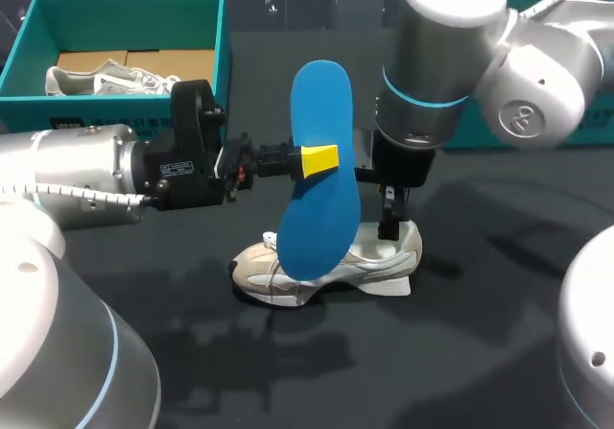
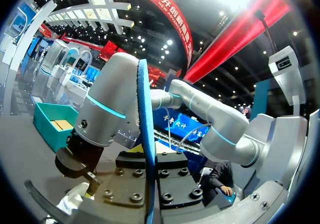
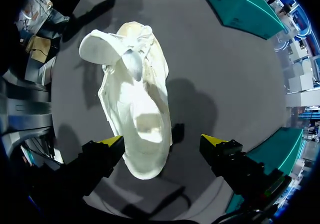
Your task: Take the shoe out of the shoebox, open the shoe tongue, remove and reinsert the insole, then place the shoe into the shoebox
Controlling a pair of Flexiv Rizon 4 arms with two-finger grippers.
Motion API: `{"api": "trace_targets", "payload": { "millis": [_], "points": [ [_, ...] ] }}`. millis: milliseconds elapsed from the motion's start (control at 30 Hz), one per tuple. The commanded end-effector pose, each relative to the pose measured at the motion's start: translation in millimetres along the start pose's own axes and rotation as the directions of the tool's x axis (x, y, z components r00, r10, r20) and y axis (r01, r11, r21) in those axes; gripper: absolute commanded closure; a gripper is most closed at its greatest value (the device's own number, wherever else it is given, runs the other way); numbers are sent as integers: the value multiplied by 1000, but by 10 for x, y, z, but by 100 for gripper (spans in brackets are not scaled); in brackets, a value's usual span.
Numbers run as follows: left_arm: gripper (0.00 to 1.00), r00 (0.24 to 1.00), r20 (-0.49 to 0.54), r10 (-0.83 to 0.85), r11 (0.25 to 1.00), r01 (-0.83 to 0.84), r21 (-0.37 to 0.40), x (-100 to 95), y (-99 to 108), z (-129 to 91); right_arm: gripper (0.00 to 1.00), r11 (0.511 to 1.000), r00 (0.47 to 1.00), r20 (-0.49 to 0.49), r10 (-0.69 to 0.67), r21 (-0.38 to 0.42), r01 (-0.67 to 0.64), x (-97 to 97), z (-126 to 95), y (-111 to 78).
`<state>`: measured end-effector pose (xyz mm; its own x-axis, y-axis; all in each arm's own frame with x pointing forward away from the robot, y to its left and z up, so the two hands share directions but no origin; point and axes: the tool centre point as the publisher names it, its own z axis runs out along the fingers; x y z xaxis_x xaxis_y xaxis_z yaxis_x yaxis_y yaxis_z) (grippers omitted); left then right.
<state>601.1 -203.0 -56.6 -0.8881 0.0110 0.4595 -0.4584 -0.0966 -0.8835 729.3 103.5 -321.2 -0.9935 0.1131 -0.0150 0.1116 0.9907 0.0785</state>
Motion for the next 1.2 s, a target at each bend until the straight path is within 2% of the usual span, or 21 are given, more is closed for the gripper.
{"api": "trace_targets", "payload": {
  "millis": [33,400,700,900,1100,1200],
  "points": [
    [100,1000,3,1,1000,-1,4,17,18,-7,0,998,1000,-12,-6,65,6,-117,144,157],
    [100,1000,3,1,1000,-1,4,17,18,-7,2,998,1000,-29,-12,55,13,-108,296,239],
    [100,1000,3,1,1000,-1,4,17,18,-7,22,1000,999,-45,-19,14,20,-116,508,225],
    [100,1000,3,1,1000,-1,4,17,18,-7,30,1000,997,-75,-26,-5,25,-107,639,251],
    [100,1000,3,1,1000,-1,4,17,18,-7,42,999,995,-97,-34,-9,34,-94,698,276],
    [100,1000,3,1,1000,-1,4,17,18,-7,55,999,993,-110,-41,-6,41,-94,716,300]
  ]
}}
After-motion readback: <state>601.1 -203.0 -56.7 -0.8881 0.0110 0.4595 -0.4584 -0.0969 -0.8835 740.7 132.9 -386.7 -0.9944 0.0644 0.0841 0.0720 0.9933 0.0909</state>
